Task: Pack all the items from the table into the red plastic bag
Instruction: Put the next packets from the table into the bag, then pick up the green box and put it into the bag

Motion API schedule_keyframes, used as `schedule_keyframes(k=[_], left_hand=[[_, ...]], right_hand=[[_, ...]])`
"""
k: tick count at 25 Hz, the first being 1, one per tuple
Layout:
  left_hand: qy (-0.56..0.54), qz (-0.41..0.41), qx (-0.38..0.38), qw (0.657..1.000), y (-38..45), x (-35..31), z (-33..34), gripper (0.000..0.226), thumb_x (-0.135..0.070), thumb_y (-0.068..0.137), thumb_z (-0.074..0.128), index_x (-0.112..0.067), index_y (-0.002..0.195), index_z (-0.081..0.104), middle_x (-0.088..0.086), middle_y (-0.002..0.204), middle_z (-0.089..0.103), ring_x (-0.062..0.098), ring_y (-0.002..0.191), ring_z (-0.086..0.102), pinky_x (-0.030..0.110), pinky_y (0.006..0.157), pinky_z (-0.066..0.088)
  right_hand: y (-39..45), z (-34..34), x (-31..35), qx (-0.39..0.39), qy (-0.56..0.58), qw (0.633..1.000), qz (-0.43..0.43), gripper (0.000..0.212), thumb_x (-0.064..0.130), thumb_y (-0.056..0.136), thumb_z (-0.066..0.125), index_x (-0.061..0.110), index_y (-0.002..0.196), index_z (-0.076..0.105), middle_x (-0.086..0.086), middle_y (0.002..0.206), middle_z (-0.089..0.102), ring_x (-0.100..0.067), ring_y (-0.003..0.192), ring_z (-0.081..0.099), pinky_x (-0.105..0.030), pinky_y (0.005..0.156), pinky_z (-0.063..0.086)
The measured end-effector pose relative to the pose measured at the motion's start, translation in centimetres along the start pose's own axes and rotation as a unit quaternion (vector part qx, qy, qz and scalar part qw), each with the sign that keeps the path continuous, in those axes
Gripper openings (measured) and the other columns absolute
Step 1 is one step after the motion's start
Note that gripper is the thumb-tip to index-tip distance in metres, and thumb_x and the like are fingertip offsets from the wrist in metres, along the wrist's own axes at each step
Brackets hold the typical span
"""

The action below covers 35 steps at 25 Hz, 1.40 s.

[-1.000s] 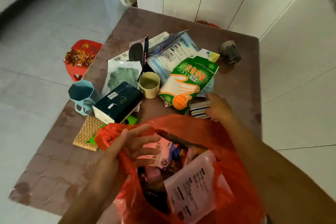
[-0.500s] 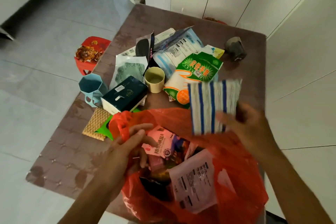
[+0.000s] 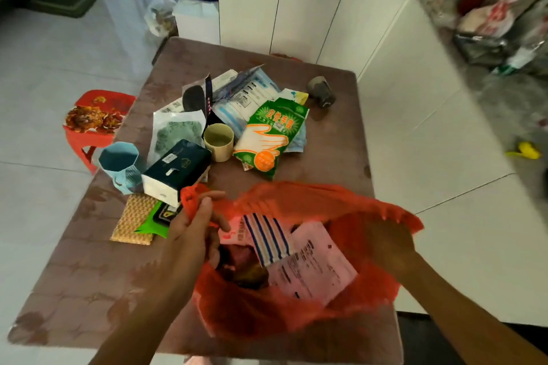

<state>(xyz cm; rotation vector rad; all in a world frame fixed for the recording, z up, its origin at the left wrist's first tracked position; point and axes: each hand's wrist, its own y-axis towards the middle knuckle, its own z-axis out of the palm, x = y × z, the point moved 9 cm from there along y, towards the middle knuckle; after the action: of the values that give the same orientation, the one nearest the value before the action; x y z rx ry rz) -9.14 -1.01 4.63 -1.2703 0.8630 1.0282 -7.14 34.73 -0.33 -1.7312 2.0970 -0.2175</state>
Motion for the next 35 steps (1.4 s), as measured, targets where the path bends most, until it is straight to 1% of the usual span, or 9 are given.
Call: schedule_keyframes(k=[5, 9, 13, 15, 19, 22, 25, 29, 35], left_hand=[[0.077, 0.054, -0.039, 0.995, 0.3, -1.6, -2.7, 0.034, -0.031, 0.103, 0.036, -0.036, 0.135, 0.046, 0.009, 0.087, 0.067, 0.011, 0.043, 0.047, 0.019, 0.038, 0.041], [0.066, 0.000, -0.055, 0.996, -0.4, 0.8, -3.9, 0.035, -0.033, 0.101, 0.040, -0.033, 0.135, 0.050, 0.010, 0.087, 0.070, 0.011, 0.043, 0.052, 0.018, 0.041, 0.043], [0.077, -0.062, -0.062, 0.993, -1.6, 3.2, -4.0, 0.031, -0.047, 0.096, 0.042, -0.046, 0.123, 0.057, 0.000, 0.085, 0.073, 0.007, 0.058, 0.060, 0.018, 0.051, 0.049], [0.069, -0.067, -0.079, 0.992, -2.0, 3.1, -4.5, 0.031, -0.047, 0.094, 0.045, -0.034, 0.114, 0.065, 0.007, 0.071, 0.068, 0.003, 0.052, 0.058, 0.024, 0.078, 0.048], [0.078, -0.048, -0.088, 0.992, -1.8, 3.9, -5.5, 0.025, -0.061, 0.089, 0.044, -0.054, 0.087, 0.068, 0.009, 0.078, 0.074, 0.014, 0.052, 0.064, 0.022, 0.055, 0.049], [0.080, -0.055, -0.086, 0.992, -1.4, 5.0, -5.6, 0.025, -0.062, 0.091, 0.043, -0.058, 0.107, 0.061, 0.003, 0.091, 0.075, 0.014, 0.063, 0.066, 0.033, 0.072, 0.058], [0.056, -0.032, -0.065, 0.996, -1.5, 3.5, -4.5, 0.030, -0.048, 0.093, 0.044, -0.046, 0.120, 0.058, 0.009, 0.089, 0.070, 0.004, 0.059, 0.064, 0.014, 0.061, 0.052], [0.103, 0.004, -0.085, 0.991, -1.4, 0.4, -5.8, 0.035, -0.047, 0.092, 0.043, -0.038, 0.123, 0.056, -0.018, 0.080, 0.071, -0.004, 0.061, 0.061, 0.013, 0.056, 0.047], [0.136, 0.074, -0.027, 0.988, -1.2, -2.3, -2.1, 0.040, -0.047, 0.091, 0.041, -0.054, 0.130, 0.043, 0.006, 0.063, 0.064, 0.011, 0.055, 0.062, 0.016, 0.051, 0.051]], right_hand=[[1.1, -9.8, -2.0, -0.095, -0.178, 0.979, 0.038, 0.052, 0.040, 0.081, 0.063, 0.028, 0.131, 0.056, 0.002, 0.115, 0.069, -0.026, 0.103, 0.065, -0.038, 0.084, 0.047], [1.7, -13.7, 8.0, -0.065, 0.083, 0.983, -0.150, 0.030, 0.038, 0.092, 0.057, 0.030, 0.120, 0.062, 0.002, 0.116, 0.068, -0.018, 0.107, 0.064, -0.027, 0.083, 0.046], [3.3, -15.3, 23.6, -0.073, 0.314, 0.873, -0.367, 0.041, 0.029, 0.087, 0.063, 0.030, 0.127, 0.057, 0.005, 0.114, 0.069, -0.014, 0.099, 0.064, -0.036, 0.083, 0.052], [6.8, -14.8, 31.6, -0.110, 0.194, 0.885, -0.408, 0.065, 0.015, 0.085, 0.062, 0.025, 0.145, 0.037, -0.006, 0.137, 0.056, -0.029, 0.118, 0.054, -0.044, 0.093, 0.048], [12.4, -9.5, 40.7, -0.101, -0.107, 0.888, -0.436, 0.101, 0.005, 0.084, 0.063, 0.030, 0.154, -0.006, -0.001, 0.165, 0.002, -0.035, 0.149, 0.005, -0.060, 0.117, 0.013], [12.2, -7.9, 43.1, -0.116, -0.140, 0.860, -0.477, 0.092, 0.022, 0.076, 0.070, 0.021, 0.150, 0.016, -0.007, 0.152, 0.033, -0.034, 0.141, 0.026, -0.060, 0.115, 0.015], [11.0, -15.2, 38.7, -0.189, 0.137, 0.878, -0.419, 0.094, 0.049, 0.060, 0.078, 0.016, 0.137, 0.034, -0.010, 0.135, 0.050, -0.030, 0.125, 0.048, -0.047, 0.107, 0.036], [2.6, -21.3, 22.9, -0.152, 0.570, 0.738, -0.328, 0.093, 0.021, 0.061, 0.087, 0.019, 0.138, 0.034, 0.014, 0.126, 0.057, 0.009, 0.114, 0.052, -0.006, 0.088, 0.045], [-2.3, -6.1, 13.6, -0.008, 0.159, 0.950, -0.270, 0.103, 0.049, 0.065, 0.075, 0.035, 0.150, 0.018, 0.008, 0.154, 0.033, -0.017, 0.141, 0.031, -0.047, 0.114, 0.027]])
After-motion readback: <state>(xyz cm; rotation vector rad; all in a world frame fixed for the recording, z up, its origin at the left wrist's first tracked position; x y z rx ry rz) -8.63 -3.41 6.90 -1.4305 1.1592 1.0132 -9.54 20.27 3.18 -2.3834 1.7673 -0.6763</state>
